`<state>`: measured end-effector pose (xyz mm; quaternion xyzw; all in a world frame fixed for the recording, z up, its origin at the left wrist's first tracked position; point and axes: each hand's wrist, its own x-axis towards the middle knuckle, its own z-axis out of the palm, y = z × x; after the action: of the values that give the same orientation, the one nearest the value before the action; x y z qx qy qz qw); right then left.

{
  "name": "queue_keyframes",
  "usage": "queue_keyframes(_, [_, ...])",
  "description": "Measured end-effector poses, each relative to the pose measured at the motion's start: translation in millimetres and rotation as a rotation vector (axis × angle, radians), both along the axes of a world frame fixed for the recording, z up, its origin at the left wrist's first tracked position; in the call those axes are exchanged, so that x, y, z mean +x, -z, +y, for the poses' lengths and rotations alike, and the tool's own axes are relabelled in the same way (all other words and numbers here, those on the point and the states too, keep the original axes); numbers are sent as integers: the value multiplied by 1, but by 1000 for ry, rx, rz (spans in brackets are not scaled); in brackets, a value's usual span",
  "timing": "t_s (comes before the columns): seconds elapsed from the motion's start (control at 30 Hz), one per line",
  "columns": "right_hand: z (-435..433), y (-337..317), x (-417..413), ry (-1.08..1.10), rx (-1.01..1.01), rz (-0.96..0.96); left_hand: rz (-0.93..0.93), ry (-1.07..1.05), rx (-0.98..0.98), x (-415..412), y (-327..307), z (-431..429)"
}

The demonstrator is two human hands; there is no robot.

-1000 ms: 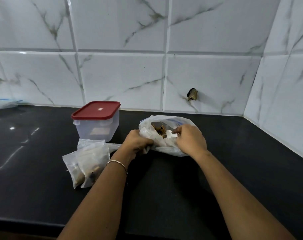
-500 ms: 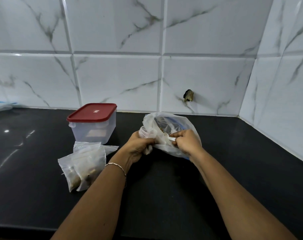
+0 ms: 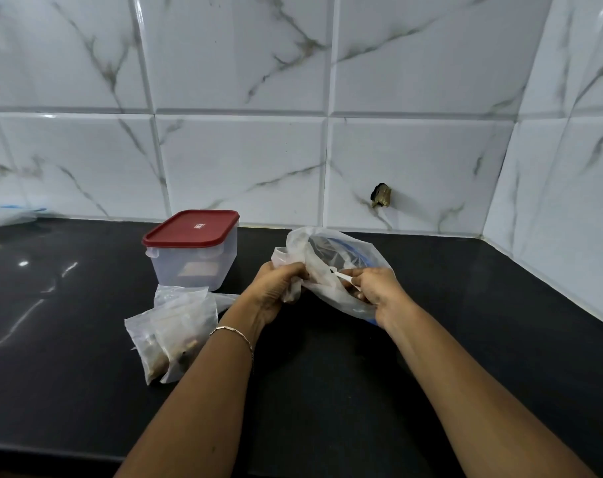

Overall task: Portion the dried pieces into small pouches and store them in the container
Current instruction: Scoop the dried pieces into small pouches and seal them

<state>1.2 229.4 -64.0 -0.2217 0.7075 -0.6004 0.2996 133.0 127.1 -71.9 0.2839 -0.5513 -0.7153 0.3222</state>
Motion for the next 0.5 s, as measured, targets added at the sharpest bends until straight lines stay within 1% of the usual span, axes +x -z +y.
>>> queue_keyframes(0.1, [1, -2, 2, -40, 23, 21, -41, 57, -19, 0, 2, -2])
queue_keyframes(0.17, [3, -4, 3, -46, 18, -2, -67, 99, -32, 0, 4, -3])
queue_keyframes(0.27, [7, -8, 5, -46, -16, -112, -47, 95, -12, 2, 2, -2])
queue_keyframes(0.4, [10, -13, 5, -26, -81, -293, 60, 40, 64, 5, -2, 0])
queue_keyframes(0.5, [11, -13, 3, -27, -75, -318, 50, -18, 86, 7, -4, 0])
